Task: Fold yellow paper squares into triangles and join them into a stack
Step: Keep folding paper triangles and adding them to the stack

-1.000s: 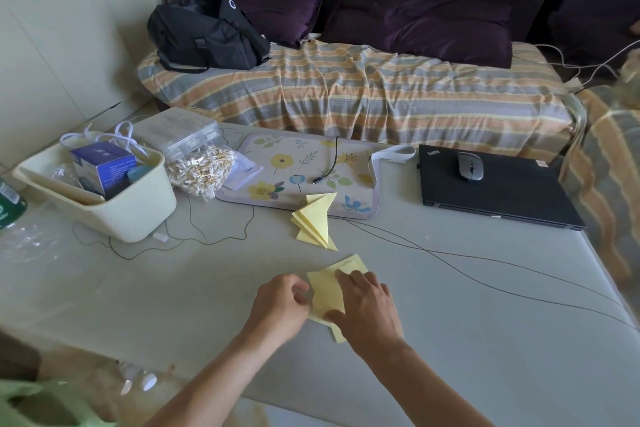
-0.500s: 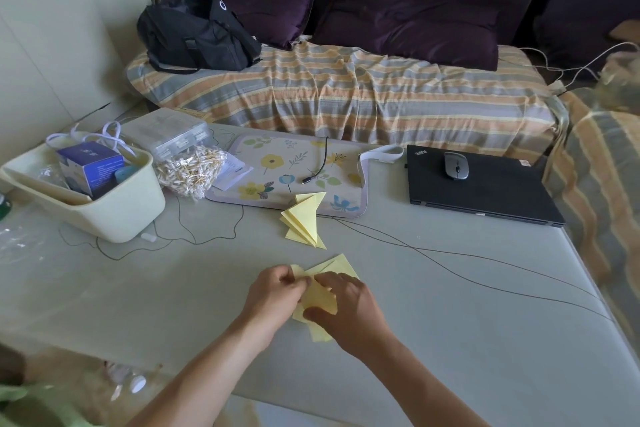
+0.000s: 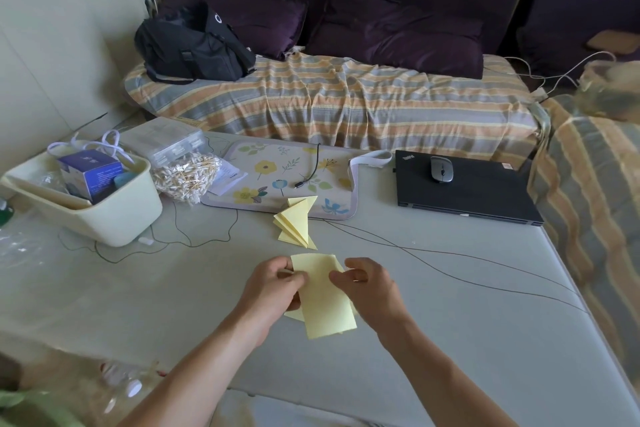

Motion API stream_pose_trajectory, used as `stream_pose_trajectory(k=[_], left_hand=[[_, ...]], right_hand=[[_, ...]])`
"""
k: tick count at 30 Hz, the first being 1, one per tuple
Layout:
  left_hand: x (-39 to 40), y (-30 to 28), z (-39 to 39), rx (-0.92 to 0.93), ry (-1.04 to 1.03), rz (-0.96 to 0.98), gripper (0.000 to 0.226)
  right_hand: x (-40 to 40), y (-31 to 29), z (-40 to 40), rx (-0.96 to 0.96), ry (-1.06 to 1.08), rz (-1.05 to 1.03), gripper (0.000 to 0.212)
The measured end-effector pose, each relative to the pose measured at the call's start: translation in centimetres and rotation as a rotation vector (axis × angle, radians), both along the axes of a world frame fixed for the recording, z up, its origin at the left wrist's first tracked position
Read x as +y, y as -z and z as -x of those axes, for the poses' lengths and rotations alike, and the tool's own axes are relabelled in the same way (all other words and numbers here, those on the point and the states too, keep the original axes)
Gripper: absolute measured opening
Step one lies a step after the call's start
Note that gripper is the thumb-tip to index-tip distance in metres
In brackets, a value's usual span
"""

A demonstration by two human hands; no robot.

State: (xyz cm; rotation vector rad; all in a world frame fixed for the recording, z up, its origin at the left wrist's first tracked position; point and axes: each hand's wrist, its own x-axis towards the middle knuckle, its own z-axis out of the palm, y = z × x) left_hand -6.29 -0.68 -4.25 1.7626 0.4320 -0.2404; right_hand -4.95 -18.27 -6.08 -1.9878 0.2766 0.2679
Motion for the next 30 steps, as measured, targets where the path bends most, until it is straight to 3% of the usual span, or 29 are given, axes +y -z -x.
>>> stream_pose_trajectory(k=[6, 9, 13, 17, 22, 30], left_hand=[[-0.4, -1.0, 0.2, 0.011, -0.025, 0.050, 0.010], [-0.4, -1.2, 0.7, -0.002, -0.083, 0.028, 0.009], [-0.1, -1.9, 1.3, -0.044, -0.207, -0.025, 0.025], [0.2, -2.3, 1.6, -0.035, -0.278, 0.010, 0.023], [0.1, -2.7, 1.5, -0.005, -0.312, 0.104, 0.015], [-0.2, -4.2, 1.5, 0.002, -0.125, 0.122, 0.029]], right_hand=[[-0.3, 0.1, 0.6, 0.053, 0.040, -0.127, 0.045], [-0.2, -0.4, 1.0, -0.038, 0.093, -0.155, 0.024], [0.0, -1.3, 1.5, -0.165, 0.123, -0.150, 0.016], [0.3, -1.8, 2.5, -0.309, 0.064, -0.171, 0.015], [0.7, -2.0, 3.4, -0.575, -0.153, -0.080, 0.028], [1.3, -2.3, 3.1, -0.677, -0.291, -0.040, 0.027]])
